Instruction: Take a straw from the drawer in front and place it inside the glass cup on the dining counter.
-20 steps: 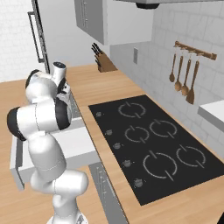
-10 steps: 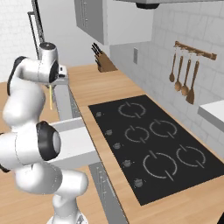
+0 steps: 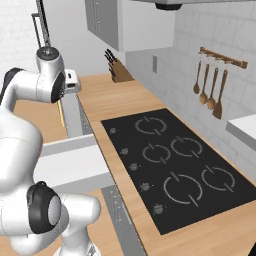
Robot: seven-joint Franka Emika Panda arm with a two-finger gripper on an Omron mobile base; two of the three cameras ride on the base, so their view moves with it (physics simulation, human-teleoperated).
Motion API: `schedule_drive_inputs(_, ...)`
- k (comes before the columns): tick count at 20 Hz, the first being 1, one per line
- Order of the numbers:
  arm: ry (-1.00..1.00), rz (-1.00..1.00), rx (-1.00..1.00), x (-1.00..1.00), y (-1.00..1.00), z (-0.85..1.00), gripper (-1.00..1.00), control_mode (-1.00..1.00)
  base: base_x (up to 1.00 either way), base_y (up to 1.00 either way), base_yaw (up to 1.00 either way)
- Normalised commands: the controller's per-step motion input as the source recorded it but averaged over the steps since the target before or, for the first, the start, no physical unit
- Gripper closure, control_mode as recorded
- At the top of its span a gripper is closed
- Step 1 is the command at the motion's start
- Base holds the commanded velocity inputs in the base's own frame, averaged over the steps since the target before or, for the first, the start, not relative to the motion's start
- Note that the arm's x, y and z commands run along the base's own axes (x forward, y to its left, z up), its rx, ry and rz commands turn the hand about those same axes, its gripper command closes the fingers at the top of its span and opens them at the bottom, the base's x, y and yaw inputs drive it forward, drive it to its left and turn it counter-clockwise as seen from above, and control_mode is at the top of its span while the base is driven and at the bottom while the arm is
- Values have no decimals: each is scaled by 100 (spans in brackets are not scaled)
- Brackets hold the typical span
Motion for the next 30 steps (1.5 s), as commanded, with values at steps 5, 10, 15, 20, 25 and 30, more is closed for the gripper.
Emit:
schedule_drive_inputs(5, -7, 0, 0, -26, -29, 0, 100, 100, -19, -4, 0)
schedule_drive_inputs(10, 0, 0, 0, 0, 0, 0, 100, 100, -100, 6, 11)
schedule_drive_inputs(15, 0, 0, 0, 0, 0, 0, 100, 100, -67, 70, 52)
schedule_drive_inputs(20, 0, 0, 0, 0, 0, 0, 100, 100, -7, 78, 66)
schedule_drive_inputs(25, 0, 0, 0, 0, 0, 0, 100, 100, -8, 47, 56)
schedule_drive_inputs(30, 0, 0, 0, 0, 0, 0, 100, 100, -79, 1, 17)
